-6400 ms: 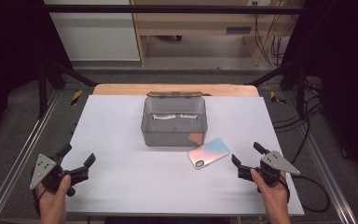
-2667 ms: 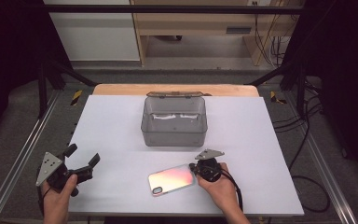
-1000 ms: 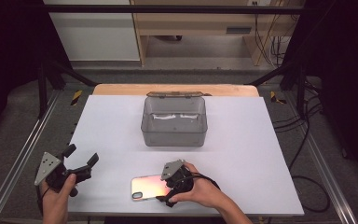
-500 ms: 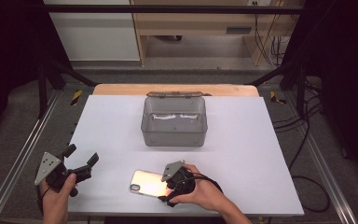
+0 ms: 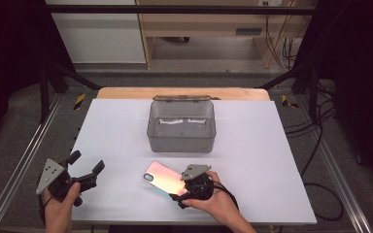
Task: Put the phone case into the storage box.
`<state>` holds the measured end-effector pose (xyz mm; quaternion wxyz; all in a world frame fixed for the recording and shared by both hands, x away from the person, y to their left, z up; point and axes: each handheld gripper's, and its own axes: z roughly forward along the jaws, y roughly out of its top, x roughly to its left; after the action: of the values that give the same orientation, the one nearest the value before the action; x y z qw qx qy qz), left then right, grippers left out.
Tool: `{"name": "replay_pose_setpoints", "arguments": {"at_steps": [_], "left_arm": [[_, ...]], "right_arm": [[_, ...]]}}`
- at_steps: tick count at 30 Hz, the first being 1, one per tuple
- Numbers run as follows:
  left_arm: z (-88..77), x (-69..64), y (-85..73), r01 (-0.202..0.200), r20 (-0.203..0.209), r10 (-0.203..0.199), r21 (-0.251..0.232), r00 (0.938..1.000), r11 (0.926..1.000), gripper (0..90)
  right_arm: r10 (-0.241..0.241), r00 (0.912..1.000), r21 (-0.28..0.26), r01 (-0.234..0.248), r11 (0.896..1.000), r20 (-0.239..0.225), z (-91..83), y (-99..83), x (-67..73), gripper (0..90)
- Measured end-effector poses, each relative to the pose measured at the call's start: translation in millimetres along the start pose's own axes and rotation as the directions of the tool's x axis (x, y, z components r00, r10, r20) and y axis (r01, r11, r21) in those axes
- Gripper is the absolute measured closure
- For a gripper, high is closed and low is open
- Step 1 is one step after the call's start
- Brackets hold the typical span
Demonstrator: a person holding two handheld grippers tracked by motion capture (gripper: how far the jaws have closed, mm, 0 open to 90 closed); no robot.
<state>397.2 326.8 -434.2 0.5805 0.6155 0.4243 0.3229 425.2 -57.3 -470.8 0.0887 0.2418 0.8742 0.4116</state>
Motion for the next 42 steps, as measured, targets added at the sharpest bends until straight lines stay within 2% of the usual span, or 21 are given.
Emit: {"name": "replay_pose_setpoints", "arguments": {"at_steps": [5, 9, 12, 15, 16, 17, 18, 19, 26, 27, 28, 29, 30, 31, 34, 36, 37, 38, 39, 40, 42], "left_arm": [[2.0, -21.0, 14.2, 0.019, 0.044, -0.018, -0.011, 0.9989, 0.9998, 3.1], [6.4, -36.4, 23.8, 0.012, 0.072, -0.012, -0.007, 0.9974, 0.9999, 2.9], [18.2, -57.8, 33.9, 0.066, 0.134, -0.063, -0.015, 0.9890, 0.9977, 2.8], [31.7, -75.5, 37.9, 0.081, 0.165, -0.079, -0.001, 0.9832, 0.9967, 3.2], [31.7, -75.5, 37.9, 0.081, 0.165, -0.079, -0.001, 0.9832, 0.9967, 3.5], [38.5, -84.2, 39.0, 0.088, 0.174, -0.089, 0.011, 0.9807, 0.9960, 4.4], [44.0, -90.6, 39.4, 0.103, 0.183, -0.104, 0.018, 0.9776, 0.9946, 4.4], [55.7, -101.2, 39.4, 0.154, 0.202, -0.157, 0.029, 0.9667, 0.9876, 5.6], [80.1, -124.2, 35.5, 0.202, 0.221, -0.211, 0.063, 0.9520, 0.9773, 18.2], [86.9, -131.2, 31.8, 0.252, 0.229, -0.264, 0.082, 0.9369, 0.9642, 19.6], [86.9, -131.2, 31.8, 0.252, 0.229, -0.264, 0.082, 0.9369, 0.9642, 21.3], [90.1, -133.8, 29.8, 0.268, 0.238, -0.283, 0.094, 0.9290, 0.9587, 21.3], [96.3, -139.2, 26.6, 0.307, 0.257, -0.327, 0.116, 0.9093, 0.9445, 25.4], [98.9, -141.6, 25.4, 0.321, 0.267, -0.342, 0.123, 0.9007, 0.9393, 26.8], [103.4, -146.0, 22.7, 0.346, 0.280, -0.370, 0.133, 0.8858, 0.9288, 34.5], [104.4, -146.5, 21.7, 0.357, 0.278, -0.382, 0.138, 0.8811, 0.9237, 39.0], [105.9, -147.1, 20.6, 0.380, 0.282, -0.406, 0.144, 0.8693, 0.9137, 42.4], [105.9, -147.1, 20.6, 0.380, 0.282, -0.406, 0.144, 0.8693, 0.9137, 44.5], [106.5, -147.5, 20.0, 0.388, 0.285, -0.415, 0.149, 0.8638, 0.9095, 46.3], [107.0, -148.6, 19.4, 0.408, 0.297, -0.436, 0.153, 0.8497, 0.9001, 50.0], [107.7, -150.0, 19.0, 0.424, 0.301, -0.451, 0.155, 0.8402, 0.8925, 53.4]], "right_arm": [[0.062, 0.9954, -0.116, -0.053, 0.992, 0.073, -15.5, 11.7, 4.4, 17.5], [0.069, 0.9931, -0.175, -0.051, 0.983, 0.095, -23.1, 16.4, 9.1, 17.5], [0.114, 0.9856, -0.280, -0.075, 0.957, 0.125, -33.5, 22.7, 9.1, 17.5], [0.164, 0.9726, -0.339, -0.101, 0.935, 0.164, -37.5, 24.5, 4.4, 17.4], [0.164, 0.9726, -0.339, -0.101, 0.935, 0.164, -37.5, 24.5, 4.4, 17.4], [0.182, 0.9671, -0.371, -0.106, 0.922, 0.178, -39.2, 24.3, 1.3, 17.4], [0.182, 0.9671, -0.371, -0.106, 0.922, 0.178, -39.2, 24.3, 1.3, 17.4], [0.196, 0.9623, -0.398, -0.108, 0.911, 0.189, -41.8, 24.3, 0.0, 17.4], [0.231, 0.9466, -0.451, -0.109, 0.886, 0.225, -50.6, 23.8, -3.9, 17.4], [0.244, 0.9403, -0.467, -0.109, 0.877, 0.238, -53.2, 23.0, -5.7, 17.4], [0.246, 0.9393, -0.473, -0.108, 0.874, 0.239, -53.8, 23.0, -6.1, 17.4], [0.246, 0.9393, -0.473, -0.108, 0.874, 0.239, -53.8, 23.0, -6.1, 17.4], [0.250, 0.9361, -0.483, -0.104, 0.870, 0.248, -54.7, 23.1, -5.9, 17.4], [0.250, 0.9349, -0.486, -0.101, 0.868, 0.252, -55.0, 23.1, -5.9, 17.4], [0.251, 0.9306, -0.491, -0.093, 0.866, 0.267, -55.3, 23.4, -4.8, 17.4], [0.246, 0.9321, -0.493, -0.088, 0.866, 0.266, -55.0, 23.2, -4.7, 17.4], [0.247, 0.9311, -0.493, -0.087, 0.866, 0.269, -54.9, 23.0, -4.3, 17.4], [0.247, 0.9303, -0.493, -0.086, 0.866, 0.271, -54.6, 23.0, -4.3, 17.4], [0.246, 0.9306, -0.495, -0.085, 0.865, 0.271, -54.2, 23.0, -4.2, 17.4], [0.248, 0.9298, -0.496, -0.085, 0.864, 0.272, -54.1, 23.0, -4.0, 17.4], [0.250, 0.9300, -0.501, -0.087, 0.861, 0.269, -53.4, 23.5, -3.3, 17.4]]}}
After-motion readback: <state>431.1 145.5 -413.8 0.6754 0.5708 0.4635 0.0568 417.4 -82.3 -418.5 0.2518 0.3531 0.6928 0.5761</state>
